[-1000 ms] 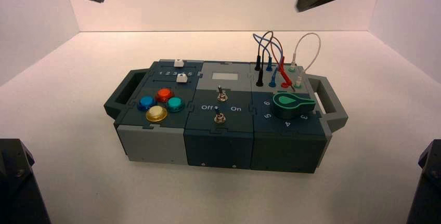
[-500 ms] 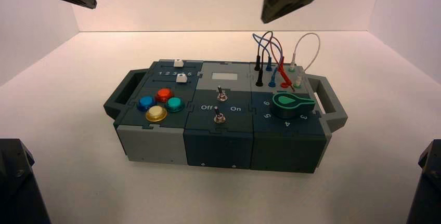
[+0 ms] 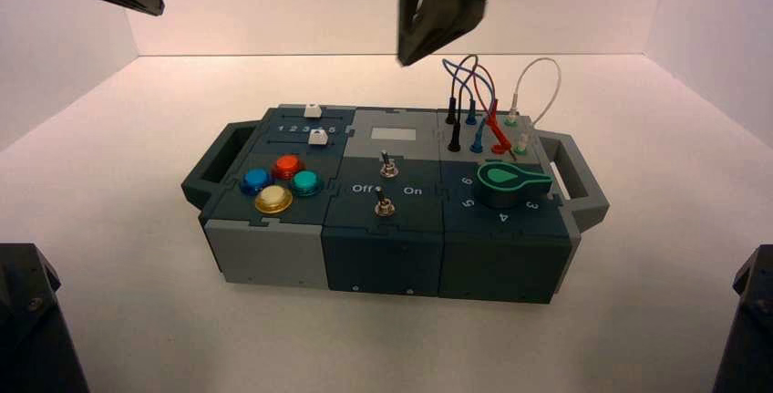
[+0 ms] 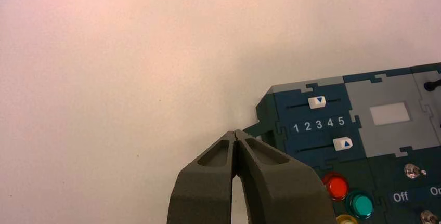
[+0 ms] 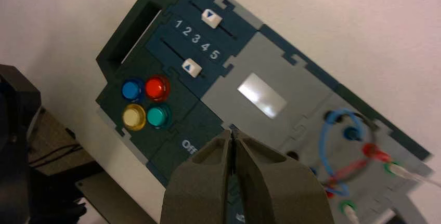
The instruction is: Move the bottom slider to position 1.
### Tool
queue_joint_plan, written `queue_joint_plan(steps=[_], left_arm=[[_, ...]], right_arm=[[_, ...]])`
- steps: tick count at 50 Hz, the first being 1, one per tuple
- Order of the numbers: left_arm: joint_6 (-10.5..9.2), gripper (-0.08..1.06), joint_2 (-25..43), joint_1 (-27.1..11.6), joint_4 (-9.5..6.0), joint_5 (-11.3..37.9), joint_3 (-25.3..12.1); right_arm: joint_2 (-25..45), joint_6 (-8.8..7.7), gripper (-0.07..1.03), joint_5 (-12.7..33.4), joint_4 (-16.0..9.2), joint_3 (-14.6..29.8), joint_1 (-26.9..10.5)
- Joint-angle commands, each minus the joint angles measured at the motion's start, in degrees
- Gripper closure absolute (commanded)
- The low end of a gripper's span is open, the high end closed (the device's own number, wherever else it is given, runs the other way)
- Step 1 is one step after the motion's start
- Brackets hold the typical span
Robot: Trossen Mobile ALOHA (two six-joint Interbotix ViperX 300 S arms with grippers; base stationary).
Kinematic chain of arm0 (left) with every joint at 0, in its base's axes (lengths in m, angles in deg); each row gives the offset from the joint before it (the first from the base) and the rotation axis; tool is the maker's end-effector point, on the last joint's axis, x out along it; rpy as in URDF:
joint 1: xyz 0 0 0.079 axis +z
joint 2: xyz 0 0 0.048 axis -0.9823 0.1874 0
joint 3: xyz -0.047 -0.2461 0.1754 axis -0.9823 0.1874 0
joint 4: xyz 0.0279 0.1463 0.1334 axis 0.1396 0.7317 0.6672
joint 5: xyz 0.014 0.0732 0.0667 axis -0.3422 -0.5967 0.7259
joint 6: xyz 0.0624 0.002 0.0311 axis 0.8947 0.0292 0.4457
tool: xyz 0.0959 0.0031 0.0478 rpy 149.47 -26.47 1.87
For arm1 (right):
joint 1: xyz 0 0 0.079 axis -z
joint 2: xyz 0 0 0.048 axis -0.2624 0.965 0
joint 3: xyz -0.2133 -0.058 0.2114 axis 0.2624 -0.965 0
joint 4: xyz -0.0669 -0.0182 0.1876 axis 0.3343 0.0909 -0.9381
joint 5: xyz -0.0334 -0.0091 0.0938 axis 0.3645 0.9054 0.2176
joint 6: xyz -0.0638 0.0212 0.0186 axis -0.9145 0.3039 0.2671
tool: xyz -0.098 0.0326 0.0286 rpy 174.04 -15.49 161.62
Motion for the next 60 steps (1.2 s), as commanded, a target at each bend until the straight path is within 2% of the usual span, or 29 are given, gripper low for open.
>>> queue_joint_plan(steps=[1, 13, 24, 52, 60], left_arm=[[0.09, 1.01, -0.88, 0.26, 0.09, -0.44, -0.44], [0.09, 1.01, -1.14, 0.44, 0.09, -0.44, -0.09], [0.35, 1.01, -0.97, 2.11, 0.35, -0.44, -0.18], [0.97, 1.01, -0.62, 2.46, 0.44, -0.62, -0.18], [0.97, 1.01, -0.53, 2.46, 0.44, -0.62, -0.09]], right_arm=[[2.72, 0.26, 0.99, -0.35, -1.49, 2.90, -0.97], [8.79, 0.18, 0.99, -0.70, -3.25, 5.62, -1.05], [12.74, 0.18, 0.99, -0.70, -4.22, 8.26, -1.32], [21.18, 0.00, 0.99, -0.62, -6.24, 14.24, -2.46], [22.59, 0.00, 0.99, -0.62, -7.73, 15.38, -2.64]])
